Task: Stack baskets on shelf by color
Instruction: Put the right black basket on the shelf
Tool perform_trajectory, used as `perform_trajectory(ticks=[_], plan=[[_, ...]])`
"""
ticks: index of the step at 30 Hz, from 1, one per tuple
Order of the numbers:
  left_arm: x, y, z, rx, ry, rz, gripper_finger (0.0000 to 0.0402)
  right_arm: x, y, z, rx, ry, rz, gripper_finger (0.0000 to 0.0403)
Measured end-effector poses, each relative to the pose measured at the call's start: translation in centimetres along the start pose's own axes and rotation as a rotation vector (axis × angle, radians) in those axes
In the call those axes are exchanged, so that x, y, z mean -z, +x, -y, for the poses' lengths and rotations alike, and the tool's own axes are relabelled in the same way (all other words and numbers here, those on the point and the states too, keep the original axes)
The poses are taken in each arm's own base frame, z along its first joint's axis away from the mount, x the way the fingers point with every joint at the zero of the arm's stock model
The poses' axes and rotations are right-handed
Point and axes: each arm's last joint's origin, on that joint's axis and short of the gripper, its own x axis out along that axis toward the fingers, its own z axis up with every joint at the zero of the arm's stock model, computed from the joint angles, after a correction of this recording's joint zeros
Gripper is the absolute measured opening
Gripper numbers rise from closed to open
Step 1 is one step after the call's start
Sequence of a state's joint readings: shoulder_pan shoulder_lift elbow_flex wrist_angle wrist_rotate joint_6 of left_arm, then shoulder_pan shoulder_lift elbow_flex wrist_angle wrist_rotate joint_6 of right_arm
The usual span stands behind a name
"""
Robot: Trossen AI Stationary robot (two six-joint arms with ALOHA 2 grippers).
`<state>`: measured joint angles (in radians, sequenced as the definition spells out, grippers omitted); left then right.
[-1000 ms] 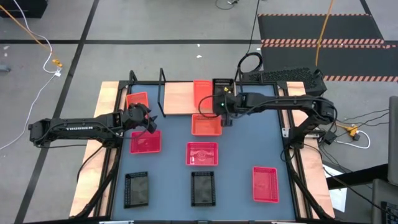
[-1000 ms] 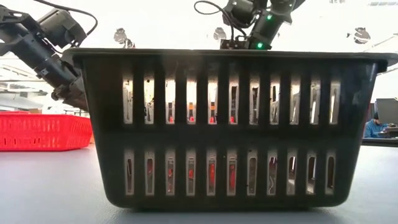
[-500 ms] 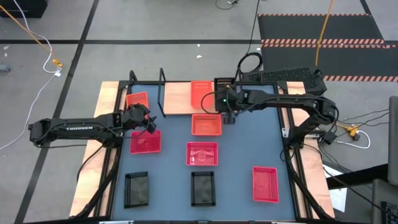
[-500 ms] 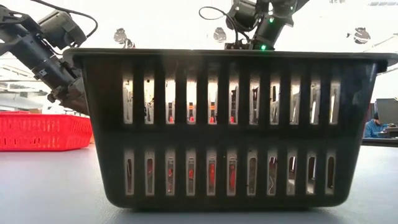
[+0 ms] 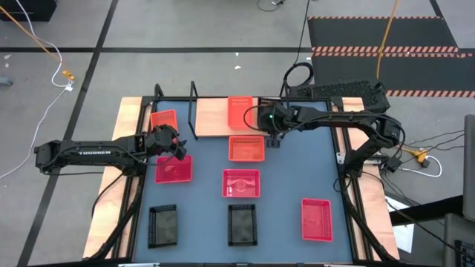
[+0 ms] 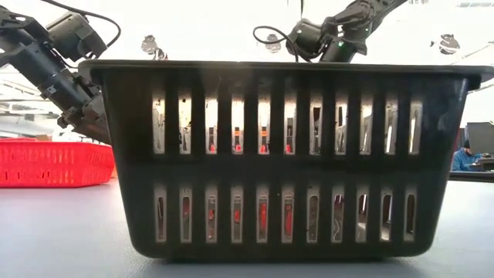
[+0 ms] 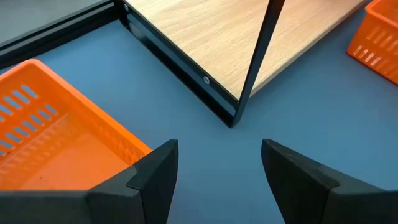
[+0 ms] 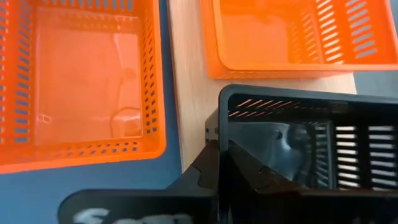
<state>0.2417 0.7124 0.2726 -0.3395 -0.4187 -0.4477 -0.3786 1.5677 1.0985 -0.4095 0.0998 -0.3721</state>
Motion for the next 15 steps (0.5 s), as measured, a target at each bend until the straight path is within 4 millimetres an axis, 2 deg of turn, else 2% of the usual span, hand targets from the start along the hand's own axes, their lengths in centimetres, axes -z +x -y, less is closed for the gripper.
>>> perform_trajectory(ticks=[9,15], plan=[[0.0,0.0,0.01,0.001,-0.002,0.0,0.0232,0.04,0.0,-0.02,0.0,0.01,-0.005,0.0039],[0.0,0.0,0.01,0.001,-0.002,0.0,0.0232,-0.07,-0.02,-0.21,-0.001,-0.012,0.0,0.0079]])
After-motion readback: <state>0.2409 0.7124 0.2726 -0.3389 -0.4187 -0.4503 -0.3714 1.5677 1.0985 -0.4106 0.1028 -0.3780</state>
